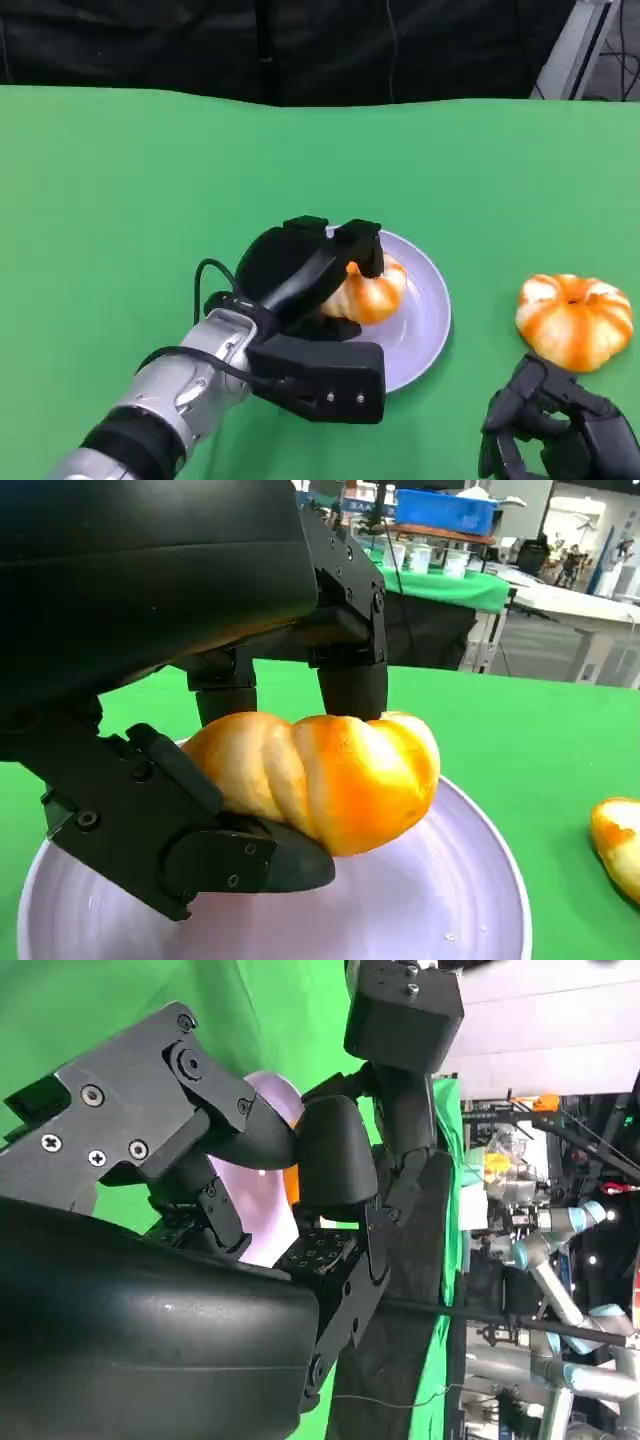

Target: Grasp the bread from the table and place it into the plate.

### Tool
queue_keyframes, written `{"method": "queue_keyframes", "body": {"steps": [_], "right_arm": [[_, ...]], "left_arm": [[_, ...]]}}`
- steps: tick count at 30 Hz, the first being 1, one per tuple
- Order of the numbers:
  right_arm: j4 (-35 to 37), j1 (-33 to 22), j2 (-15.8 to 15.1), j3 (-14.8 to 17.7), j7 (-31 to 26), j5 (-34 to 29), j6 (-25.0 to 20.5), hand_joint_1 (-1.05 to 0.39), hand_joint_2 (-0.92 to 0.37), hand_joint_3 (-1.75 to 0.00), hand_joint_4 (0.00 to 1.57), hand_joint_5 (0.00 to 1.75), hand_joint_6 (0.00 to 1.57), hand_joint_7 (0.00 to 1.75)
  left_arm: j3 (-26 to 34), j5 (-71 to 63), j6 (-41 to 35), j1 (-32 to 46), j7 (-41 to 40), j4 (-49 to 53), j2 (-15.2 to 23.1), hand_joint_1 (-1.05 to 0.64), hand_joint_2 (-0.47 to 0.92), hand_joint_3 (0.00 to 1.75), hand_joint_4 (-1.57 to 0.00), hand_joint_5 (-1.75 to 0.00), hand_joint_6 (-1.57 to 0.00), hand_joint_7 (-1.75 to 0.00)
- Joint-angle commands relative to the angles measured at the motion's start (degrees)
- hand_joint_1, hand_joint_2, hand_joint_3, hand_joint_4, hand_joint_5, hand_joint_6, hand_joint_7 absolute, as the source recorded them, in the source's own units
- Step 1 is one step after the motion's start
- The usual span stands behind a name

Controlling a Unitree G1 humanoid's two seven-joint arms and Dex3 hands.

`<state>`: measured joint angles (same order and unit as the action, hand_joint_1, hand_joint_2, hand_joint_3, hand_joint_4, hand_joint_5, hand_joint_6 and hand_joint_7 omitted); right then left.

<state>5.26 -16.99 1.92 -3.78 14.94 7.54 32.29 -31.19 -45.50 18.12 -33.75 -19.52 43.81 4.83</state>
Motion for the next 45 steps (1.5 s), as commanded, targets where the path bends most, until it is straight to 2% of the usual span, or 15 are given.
{"method": "queue_keyframes", "body": {"steps": [1, 16, 17, 19, 20, 21, 22, 23, 24, 25, 26, 27, 29, 30, 45], "right_arm": [[-0.7, -0.3, -0.7, 0.2, -0.1, 0.2, 0.1, -0.15, -0.54, -1.25, 0.81, 1.75, 0.72, 1.58], [-0.7, -0.3, -0.7, 0.2, -0.1, 0.2, 0.1, -0.15, -0.54, -1.25, 0.81, 1.75, 0.72, 1.58], [-0.6, -0.3, -0.6, 0.2, 0.0, 0.3, 0.2, -0.15, -0.54, -1.25, 0.81, 1.75, 0.72, 1.58], [-0.5, -0.3, -0.6, 0.2, 0.1, 0.4, 0.3, -0.15, -0.54, -1.25, 0.8, 1.75, 0.72, 1.58], [-0.7, -0.4, -0.6, 0.1, 0.0, 0.3, 0.1, -0.15, -0.54, -1.25, 0.8, 1.75, 0.72, 1.58], [-0.8, -0.5, -0.6, 0.1, -0.1, 0.2, 0.0, -0.15, -0.53, -1.25, 0.8, 1.75, 0.73, 1.58], [-0.8, -0.4, -0.6, 0.1, -0.1, 0.3, 0.1, -0.15, -0.53, -1.25, 0.8, 1.75, 0.73, 1.58], [-0.8, -0.5, -0.6, 0.2, -0.1, 0.3, 0.1, -0.15, -0.53, -1.25, 0.8, 1.75, 0.73, 1.58], [-0.8, -0.5, -0.5, 0.2, -0.1, 0.3, 0.1, -0.16, -0.53, -1.25, 0.8, 1.75, 0.73, 1.58], [-0.8, -0.5, -0.5, 0.2, -0.1, 0.4, 0.1, -0.16, -0.53, -1.25, 0.8, 1.75, 0.73, 1.58], [-0.9, -0.6, -0.5, 0.2, -0.1, 0.4, 0.0, -0.16, -0.53, -1.25, 0.8, 1.75, 0.73, 1.58], [-1.0, -0.6, -0.5, 0.2, -0.1, 0.6, 0.0, -0.16, -0.53, -1.25, 0.8, 1.75, 0.73, 1.58], [-1.0, -0.6, -0.5, 0.2, 0.0, 0.7, 0.0, -0.16, -0.53, -1.25, 0.8, 1.75, 0.73, 1.58], [-1.0, -0.6, -0.5, 0.2, 0.0, 0.7, 0.0, -0.16, -0.53, -1.25, 0.8, 1.75, 0.73, 1.58], [-0.9, -0.5, -0.7, 0.3, -0.1, 0.4, 0.1, -0.16, -0.53, -1.26, 0.8, 1.75, 0.73, 1.57]], "left_arm": [[0.1, 0.5, 0.4, -0.4, -1.0, 0.1, 0.6, -0.03, 0.73, 0.62, -0.69, -1.75, -0.59, -1.75], [0.0, 0.6, 0.4, -0.4, -1.0, 0.1, 0.6, -0.03, 0.74, 0.61, -0.69, -1.75, -0.59, -1.75], [0.1, 0.8, 0.4, -0.2, -0.5, 0.4, 0.6, -0.04, 0.75, 0.59, -0.67, -1.74, -0.59, -1.71], [0.1, 1.2, 0.5, 0.0, 0.1, 0.7, 0.7, -0.07, 0.88, 0.35, -0.6, -1.74, -0.66, -1.52], [0.1, 1.4, 0.6, 0.1, 0.2, 0.7, 0.9, -0.08, 0.9, 0.31, -0.6, -1.66, -0.67, -1.41], [0.0, 1.4, 0.7, 0.2, 0.2, 0.7, 1.0, -0.11, 0.91, 0.28, -0.65, -1.43, -0.78, -1.09], [-0.1, 1.6, 0.9, 0.2, 0.7, 0.6, 1.2, -0.12, 0.92, 0.27, -0.68, -1.31, -0.85, -0.88], [-0.6, 1.4, 1.1, 0.1, 2.6, 0.4, 2.0, -0.3, 0.92, 0.29, -0.59, -0.74, -0.79, -0.45], [-1.0, 1.3, 1.2, 0.0, 4.0, 0.3, 2.5, -0.51, 0.92, 0.35, -0.42, -0.41, -0.65, -0.23], [-1.2, 1.2, 1.2, -0.1, 5.0, 0.1, 2.9, -0.61, 0.92, 0.38, -0.34, -0.24, -0.57, -0.12], [-1.9, 0.9, 1.5, 0.0, 6.4, 1.8, 3.5, -0.66, 0.92, 0.39, -0.29, -0.15, -0.54, -0.06], [-2.4, 0.8, 1.7, 0.0, 7.3, 3.1, 3.9, -0.89, 0.92, 0.66, -0.12, -0.06, -0.25, -0.03], [-2.9, 0.8, 2.1, -0.1, 8.2, 4.5, 4.3, -1.01, 0.92, 0.83, -0.02, -0.01, -0.09, -0.01], [-3.0, 0.9, 2.2, -0.2, 8.2, 4.7, 4.3, -1.03, 0.92, 0.85, -0.01, -0.01, -0.07, -0.01], [-3.4, 1.0, 2.3, -0.6, 8.2, 5.0, 4.6, -1.05, 0.92, 0.88, 0.0, 0.0, -0.04, 0.0]]}}
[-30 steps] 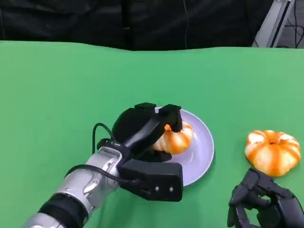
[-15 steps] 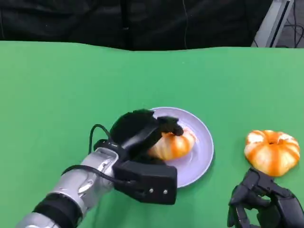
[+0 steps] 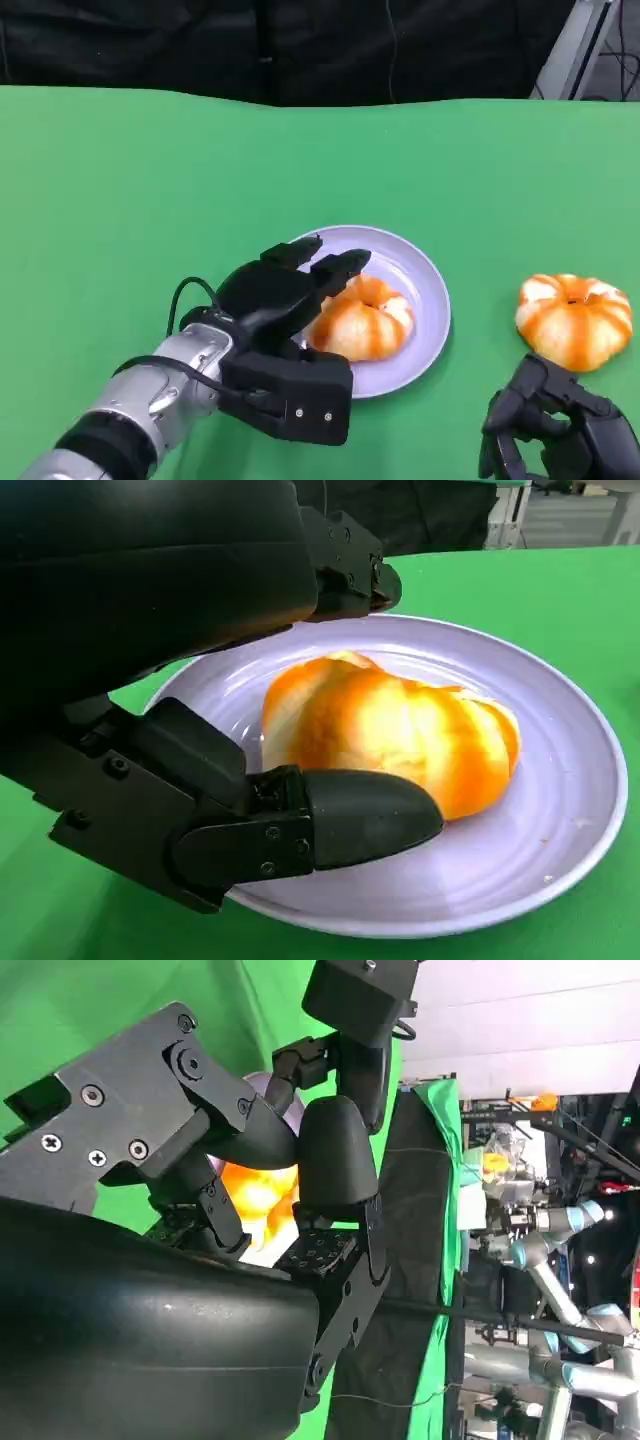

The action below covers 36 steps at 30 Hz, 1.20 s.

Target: Grasp the bread from the table and place it into the plate.

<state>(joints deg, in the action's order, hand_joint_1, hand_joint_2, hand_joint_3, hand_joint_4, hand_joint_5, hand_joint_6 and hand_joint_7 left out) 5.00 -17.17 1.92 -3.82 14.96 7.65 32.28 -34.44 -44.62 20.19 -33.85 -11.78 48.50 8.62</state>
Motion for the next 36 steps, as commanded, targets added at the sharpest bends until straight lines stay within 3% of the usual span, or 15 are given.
{"method": "queue_keyframes", "body": {"steps": [1, 10, 11, 12, 15, 18, 19, 21, 22, 24, 25, 27, 28, 30, 36], "right_arm": [[-0.7, -0.3, -0.7, 0.3, -0.1, 0.3, 0.1, -0.16, -0.53, -1.26, 0.8, 1.75, 0.73, 1.57], [-0.7, -0.3, -0.7, 0.3, -0.1, 0.2, 0.1, -0.16, -0.53, -1.26, 0.8, 1.75, 0.74, 1.57], [-0.5, -0.2, -0.6, 0.3, -0.2, 0.1, 0.1, -0.16, -0.53, -1.26, 0.8, 1.75, 0.74, 1.57], [-0.4, -0.1, -0.6, 0.3, -0.3, 0.0, 0.2, -0.16, -0.53, -1.26, 0.8, 1.75, 0.74, 1.57], [-0.3, 0.0, -0.6, 0.3, -0.3, 0.0, 0.0, -0.16, -0.53, -1.26, 0.81, 1.75, 0.74, 1.57], [-0.4, 0.0, -0.6, 0.4, -0.4, 0.0, -0.1, -0.16, -0.52, -1.27, 0.81, 1.75, 0.74, 1.57], [-0.6, -0.1, -0.5, 0.4, -0.6, -0.1, -0.4, -0.16, -0.52, -1.27, 0.82, 1.75, 0.74, 1.58], [-0.8, -0.2, -0.5, 0.4, -0.9, -0.3, -0.7, -0.16, -0.51, -1.28, 0.83, 1.75, 0.75, 1.58], [-0.8, -0.2, -0.6, 0.4, -0.9, -0.4, -0.6, -0.16, -0.51, -1.28, 0.83, 1.75, 0.75, 1.58], [-0.7, -0.1, -0.7, 0.4, -0.9, -0.3, -0.5, -0.16, -0.51, -1.29, 0.83, 1.75, 0.75, 1.58], [-0.7, 0.0, -0.8, 0.4, -0.8, -0.2, -0.5, -0.16, -0.51, -1.29, 0.82, 1.75, 0.74, 1.58], [-0.7, 0.0, -0.8, 0.4, -0.8, -0.1, -0.6, -0.16, -0.5, -1.29, 0.82, 1.75, 0.74, 1.58], [-0.8, 0.0, -0.7, 0.4, -0.9, -0.1, -0.7, -0.16, -0.5, -1.29, 0.82, 1.75, 0.74, 1.58], [-0.5, 0.3, -0.7, 0.4, -0.9, -0.3, -0.4, -0.16, -0.51, -1.29, 0.82, 1.75, 0.74, 1.59], [-0.2, 0.8, -0.7, 0.5, -1.4, -0.8, -0.8, -0.16, -0.5, -1.29, 0.83, 1.75, 0.73, 1.6]], "left_arm": [[-0.2, 0.1, 0.2, -0.5, 0.4, 0.3, 0.8, -1.05, 0.92, 0.88, 0.0, 0.0, -0.04, 0.0], [1.0, 1.8, 1.5, 0.2, 0.4, -1.0, 1.1, -1.05, 0.92, 0.88, 0.0, 0.0, -0.04, 0.0], [3.3, 4.9, 3.8, 1.7, -0.5, -2.7, 1.1, -0.98, 0.92, 0.78, 0.0, 0.0, -0.09, -0.02], [5.6, 7.9, 6.3, 3.0, -1.4, -4.0, 1.2, -0.75, 0.92, 0.52, -0.22, -0.06, -0.29, -0.05], [9.5, 13.3, 11.6, 5.3, -1.9, -4.6, 1.3, -0.41, 0.92, 0.29, -0.7, -0.2, -0.58, -0.07], [11.5, 15.9, 14.9, 6.7, -1.3, -4.4, 1.4, -0.36, 0.92, 0.27, -0.79, -0.22, -0.63, -0.07], [13.5, 19.5, 17.2, 8.6, -0.1, -4.8, 1.4, -0.14, 0.92, 0.39, -0.94, -0.31, -0.85, -0.14], [16.3, 24.8, 19.6, 11.9, 2.3, -6.5, 1.5, -0.02, 0.71, 0.92, -0.89, -0.83, -1.13, -0.18], [17.1, 26.2, 19.6, 13.1, 3.5, -7.6, 1.5, -0.02, 0.67, 1.02, -0.83, -1.07, -1.18, -0.28], [18.7, 29.6, 19.0, 15.7, 6.3, -10.5, 1.5, -0.03, 0.64, 1.1, -0.78, -1.27, -1.1, -0.56], [19.5, 31.4, 18.7, 17.0, 7.8, -12.1, 1.3, -0.06, 0.63, 1.12, -0.75, -1.44, -1.0, -0.91], [21.3, 37.4, 16.1, 20.8, 12.4, -17.0, 1.2, -0.08, 0.62, 1.12, -0.73, -1.54, -0.91, -1.15], [22.2, 40.6, 14.4, 22.7, 14.9, -19.7, 1.2, -0.13, 0.58, 1.21, -0.75, -1.66, -0.83, -1.45], [24.5, 51.6, 7.3, 28.2, 22.8, -28.0, 2.2, -0.14, 0.53, 1.27, -0.82, -1.73, -0.76, -1.65], [29.9, 67.0, -11.8, 38.4, 33.0, -44.2, 5.0, -0.1, 0.54, 1.29, -0.93, -1.75, -0.78, -1.74]]}}
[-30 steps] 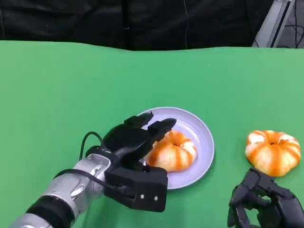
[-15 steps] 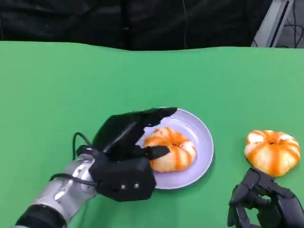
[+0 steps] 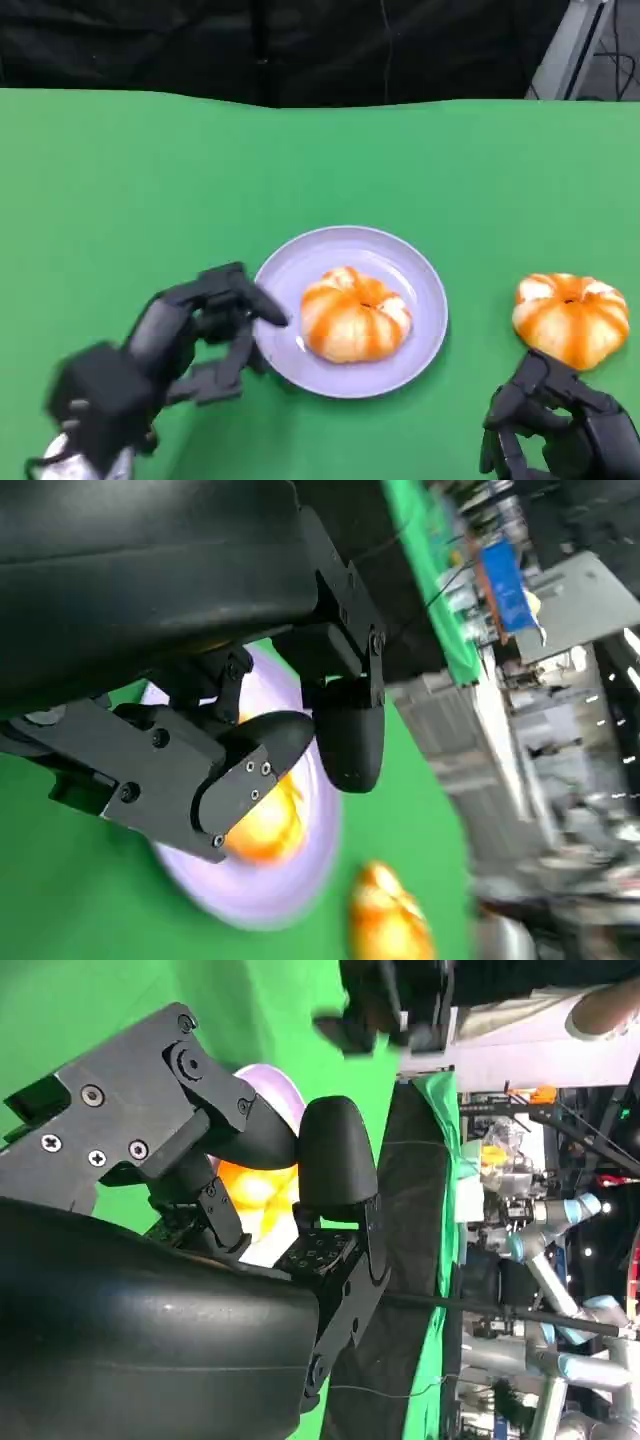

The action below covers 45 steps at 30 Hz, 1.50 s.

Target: Grasp the bread from the table and place it into the plate.

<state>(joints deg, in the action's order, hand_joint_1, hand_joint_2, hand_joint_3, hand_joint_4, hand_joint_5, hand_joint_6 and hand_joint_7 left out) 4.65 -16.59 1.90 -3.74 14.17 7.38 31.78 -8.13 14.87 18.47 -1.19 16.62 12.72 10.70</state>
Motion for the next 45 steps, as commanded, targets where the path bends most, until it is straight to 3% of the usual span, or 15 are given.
{"method": "queue_keyframes", "body": {"steps": [1, 5, 10, 22, 24, 28, 45], "right_arm": [[0.3, 0.4, -0.7, 0.4, -0.6, -0.6, -0.1, -0.16, -0.5, -1.29, 0.83, 1.75, 0.73, 1.6], [0.9, 1.0, -0.9, 0.7, -0.6, -0.7, 0.2, -0.15, -0.51, -1.26, 0.81, 1.75, 0.72, 1.6], [0.7, 1.0, -0.9, 0.9, -0.5, -0.4, -0.4, -0.14, -0.52, -1.27, 0.83, 1.75, 0.73, 1.59], [1.0, 1.2, -1.0, 1.1, -0.3, -0.4, -0.5, -0.14, -0.51, -1.28, 0.83, 1.75, 0.74, 1.58], [1.6, 1.6, -1.3, 1.3, 0.1, -0.1, -0.3, -0.15, -0.51, -1.29, 0.83, 1.75, 0.74, 1.59], [2.3, 1.4, -1.2, 1.2, 0.6, 0.2, 0.9, -0.16, -0.5, -1.29, 0.82, 1.75, 0.73, 1.59], [1.4, 1.0, -1.2, 1.3, 0.4, 0.2, 0.0, -0.16, -0.5, -1.29, 0.84, 1.75, 0.74, 1.59]], "left_arm": [[4.7, 10.0, -12.5, 7.4, 6.1, -10.2, 3.4, -0.09, 0.54, 1.29, -0.93, -1.75, -0.78, -1.75], [9.5, 17.5, -20.0, 14.1, 9.3, -15.4, 3.8, -0.05, 0.51, 1.32, -0.93, -1.75, -0.81, -1.7], [12.7, 19.1, -22.7, 18.4, 10.8, -17.8, 3.1, -0.05, 0.51, 1.27, -0.91, -1.75, -0.84, -1.63], [15.9, 20.9, -26.8, 18.8, 13.5, -16.4, 2.5, -0.05, 0.52, 1.25, -0.91, -1.75, -0.84, -1.62], [18.3, 24.9, -30.8, 18.9, 16.1, -13.6, 3.4, -0.13, 0.57, 1.16, -0.87, -1.75, -0.79, -1.64], [19.6, 26.0, -33.6, 18.1, 18.6, -12.8, 3.7, -0.14, 0.64, 1.03, -0.82, -1.75, -0.8, -1.57], [20.0, 23.4, -33.9, 18.1, 17.6, -14.0, 1.9, -0.13, 0.66, 0.99, -0.84, -1.75, -0.8, -1.57]]}}
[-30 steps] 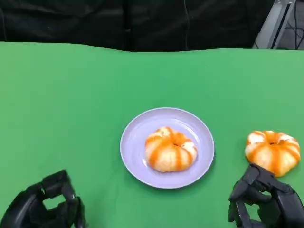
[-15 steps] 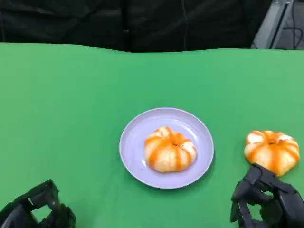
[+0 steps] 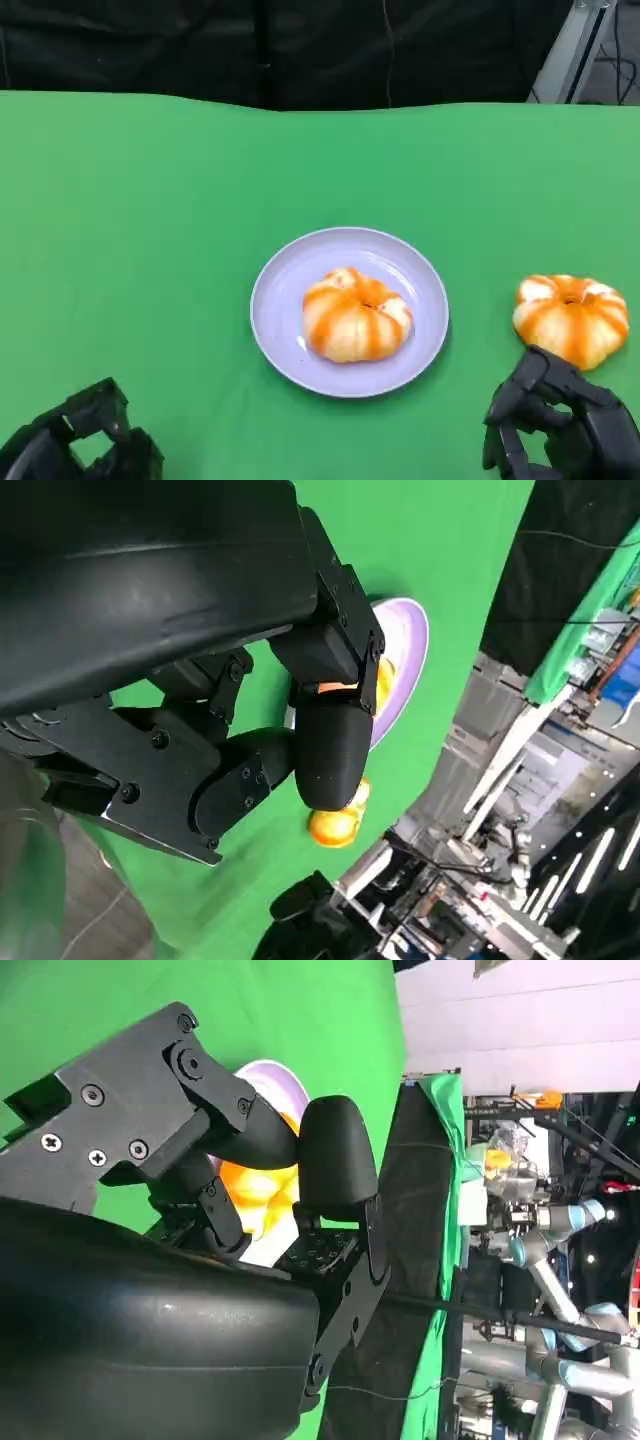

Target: Grasp the bread from the table and place it into the plate.

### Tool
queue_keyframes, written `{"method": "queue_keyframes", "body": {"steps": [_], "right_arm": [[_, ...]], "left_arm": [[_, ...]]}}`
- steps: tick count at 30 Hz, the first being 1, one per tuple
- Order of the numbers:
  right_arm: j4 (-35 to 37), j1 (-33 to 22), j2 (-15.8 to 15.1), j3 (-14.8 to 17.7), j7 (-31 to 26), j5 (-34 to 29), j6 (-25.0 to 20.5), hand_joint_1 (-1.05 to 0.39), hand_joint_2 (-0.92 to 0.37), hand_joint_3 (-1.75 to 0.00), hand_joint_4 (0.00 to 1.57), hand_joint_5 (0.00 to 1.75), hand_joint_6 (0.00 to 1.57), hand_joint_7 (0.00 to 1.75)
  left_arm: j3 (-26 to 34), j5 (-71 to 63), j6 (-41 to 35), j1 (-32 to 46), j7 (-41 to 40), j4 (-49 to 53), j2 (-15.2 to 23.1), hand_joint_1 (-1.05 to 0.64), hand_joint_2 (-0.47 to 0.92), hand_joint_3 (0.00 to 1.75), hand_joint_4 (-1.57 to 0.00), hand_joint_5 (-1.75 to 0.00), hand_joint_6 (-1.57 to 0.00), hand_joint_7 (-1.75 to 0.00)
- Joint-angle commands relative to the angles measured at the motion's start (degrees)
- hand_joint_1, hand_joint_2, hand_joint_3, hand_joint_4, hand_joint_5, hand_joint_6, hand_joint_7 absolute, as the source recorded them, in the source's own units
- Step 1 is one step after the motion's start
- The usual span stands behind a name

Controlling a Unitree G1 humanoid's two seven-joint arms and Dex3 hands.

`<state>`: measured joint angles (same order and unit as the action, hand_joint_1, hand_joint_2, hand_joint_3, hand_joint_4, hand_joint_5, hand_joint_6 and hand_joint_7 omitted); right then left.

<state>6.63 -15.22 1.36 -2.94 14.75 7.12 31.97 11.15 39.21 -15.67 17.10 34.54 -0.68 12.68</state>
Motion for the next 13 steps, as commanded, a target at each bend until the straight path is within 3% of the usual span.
{"method": "queue_keyframes", "body": {"steps": [1, 13], "right_arm": [[-0.6, -0.4, -0.7, 0.5, -0.1, 0.5, -0.2, -0.16, -0.5, -1.29, 0.84, 1.75, 0.74, 1.59], [-0.3, -0.3, -0.7, 0.5, 0.1, 0.5, 0.4, -0.16, -0.5, -1.3, 0.83, 1.75, 0.73, 1.59]], "left_arm": [[0.8, -1.1, 0.2, -0.2, -0.3, -0.7, -0.2, -0.13, 0.66, 0.99, -0.84, -1.75, -0.8, -1.57], [1.5, -1.6, -0.6, -0.4, -0.8, -1.1, -0.7, -0.13, 0.68, 0.98, -0.84, -1.75, -0.8, -1.57]]}}
